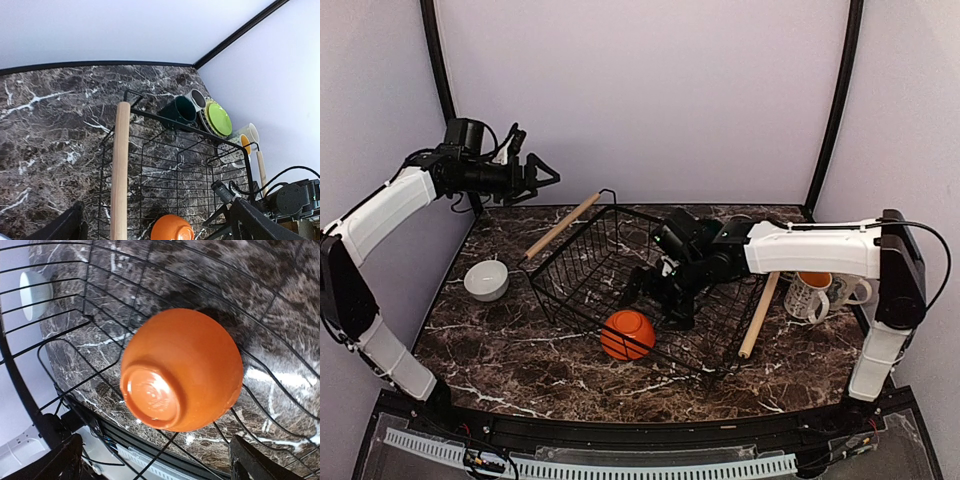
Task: Unload the mixed dishes from the dish rack
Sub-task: Grab the bowl from the dish rack.
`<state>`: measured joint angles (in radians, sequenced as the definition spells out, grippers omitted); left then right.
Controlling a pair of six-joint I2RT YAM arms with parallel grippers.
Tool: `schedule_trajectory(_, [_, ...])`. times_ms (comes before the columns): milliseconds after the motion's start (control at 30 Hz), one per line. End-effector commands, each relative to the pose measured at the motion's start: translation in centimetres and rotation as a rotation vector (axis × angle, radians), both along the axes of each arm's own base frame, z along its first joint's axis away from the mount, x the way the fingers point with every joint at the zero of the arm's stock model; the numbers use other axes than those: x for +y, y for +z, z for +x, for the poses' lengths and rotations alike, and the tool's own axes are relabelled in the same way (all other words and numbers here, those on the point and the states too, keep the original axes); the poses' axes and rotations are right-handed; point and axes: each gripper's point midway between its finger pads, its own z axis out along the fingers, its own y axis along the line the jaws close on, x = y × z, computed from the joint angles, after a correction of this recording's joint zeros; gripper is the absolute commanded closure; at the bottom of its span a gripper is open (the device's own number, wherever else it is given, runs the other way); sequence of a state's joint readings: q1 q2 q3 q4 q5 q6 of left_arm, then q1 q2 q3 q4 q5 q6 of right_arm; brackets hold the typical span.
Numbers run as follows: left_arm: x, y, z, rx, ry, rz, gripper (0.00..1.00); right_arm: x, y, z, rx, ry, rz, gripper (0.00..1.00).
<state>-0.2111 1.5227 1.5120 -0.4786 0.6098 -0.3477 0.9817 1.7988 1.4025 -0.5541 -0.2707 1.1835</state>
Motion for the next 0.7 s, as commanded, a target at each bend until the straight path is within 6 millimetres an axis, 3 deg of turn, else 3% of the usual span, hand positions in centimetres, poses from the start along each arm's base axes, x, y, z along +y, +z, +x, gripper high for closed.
schedule_trajectory(0, [-2.4, -1.6, -1.3, 0.037, -0.094, -0.02, 0.02, -0.6, -1.4, -2.1, 0.144, -0.109, -0.001, 0.01])
schedule_trajectory(200, [-1.6, -3.1, -1.9, 0.005, -0.07, 0.063, 0.02, 1.2, -2.3, -3.6, 0.204, -0.084, 0.048, 0.01])
schedule_trajectory(667, [-0.9, -3.3, -2.9, -0.055, -0.056, 0.113, 0.02, 0.9, -6.2, -1.0, 0.162, -0.197, 0.021, 0.01])
